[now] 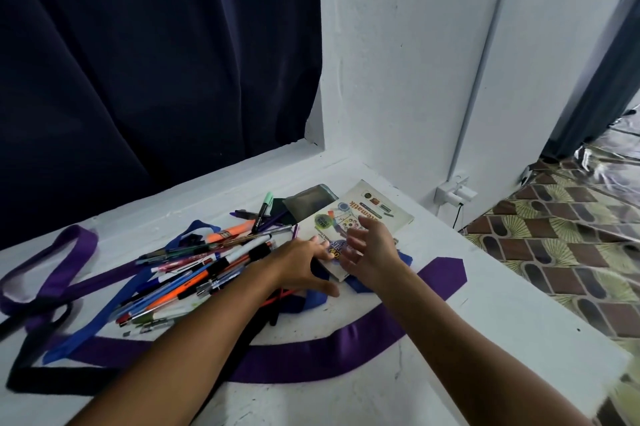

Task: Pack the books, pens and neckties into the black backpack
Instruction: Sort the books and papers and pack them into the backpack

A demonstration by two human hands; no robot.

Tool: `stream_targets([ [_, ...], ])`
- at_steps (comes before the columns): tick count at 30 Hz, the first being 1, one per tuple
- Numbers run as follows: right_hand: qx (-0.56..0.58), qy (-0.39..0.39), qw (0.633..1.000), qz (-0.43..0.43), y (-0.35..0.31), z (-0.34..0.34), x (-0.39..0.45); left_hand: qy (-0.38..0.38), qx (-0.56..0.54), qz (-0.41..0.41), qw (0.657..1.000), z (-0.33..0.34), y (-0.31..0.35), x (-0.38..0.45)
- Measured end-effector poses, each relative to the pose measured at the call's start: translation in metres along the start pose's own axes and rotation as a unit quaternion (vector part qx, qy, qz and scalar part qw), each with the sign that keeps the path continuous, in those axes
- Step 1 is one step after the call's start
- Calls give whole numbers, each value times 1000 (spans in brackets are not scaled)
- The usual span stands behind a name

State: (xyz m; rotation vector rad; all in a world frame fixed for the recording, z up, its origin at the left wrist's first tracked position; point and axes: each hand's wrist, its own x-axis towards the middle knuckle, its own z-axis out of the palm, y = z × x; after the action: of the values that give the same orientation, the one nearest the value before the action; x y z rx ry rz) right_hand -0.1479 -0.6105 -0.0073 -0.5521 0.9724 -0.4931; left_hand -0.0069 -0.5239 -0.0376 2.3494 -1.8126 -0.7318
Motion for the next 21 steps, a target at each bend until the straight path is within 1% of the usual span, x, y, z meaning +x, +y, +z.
stream_targets([
  [2, -45, 26, 996, -76, -2, 1, 1, 9, -2, -1, 1000, -2, 2, -2],
  [4, -107, 57, 980, -156, -11, -11, 6, 42, -8, 3, 999, -4, 4, -4],
  [6, -173, 85, 955, -227, -27, -30, 14, 110, -47, -5, 993, 0, 10, -7],
  [8, -254, 119, 920, -272, -46, -49, 30, 204, -130, -29, 970, 7, 20, -7],
  [9, -303, 135, 900, -282, -54, -57, 39, 240, -186, -47, 952, 11, 25, -5],
  [10, -349, 141, 883, -280, -60, -64, 47, 256, -243, -65, 933, 13, 31, -3],
  [12, -421, 127, 860, -260, -65, -72, 64, 249, -339, -92, 903, 17, 41, 2],
  [14, -456, 108, 850, -240, -63, -72, 70, 247, -405, -100, 875, 21, 47, 8],
  [16, -457, 106, 849, -242, -60, -69, 70, 251, -453, -95, 850, 22, 54, 9],
  [17, -440, 110, 855, -251, -60, -68, 72, 253, -468, -93, 842, 22, 56, 9],
  [19, -369, 120, 884, -262, -62, -67, 72, 255, -494, -86, 827, 23, 58, 9],
  [21, -260, 108, 924, -260, -67, -66, 71, 258, -522, -78, 809, 23, 57, 7],
])
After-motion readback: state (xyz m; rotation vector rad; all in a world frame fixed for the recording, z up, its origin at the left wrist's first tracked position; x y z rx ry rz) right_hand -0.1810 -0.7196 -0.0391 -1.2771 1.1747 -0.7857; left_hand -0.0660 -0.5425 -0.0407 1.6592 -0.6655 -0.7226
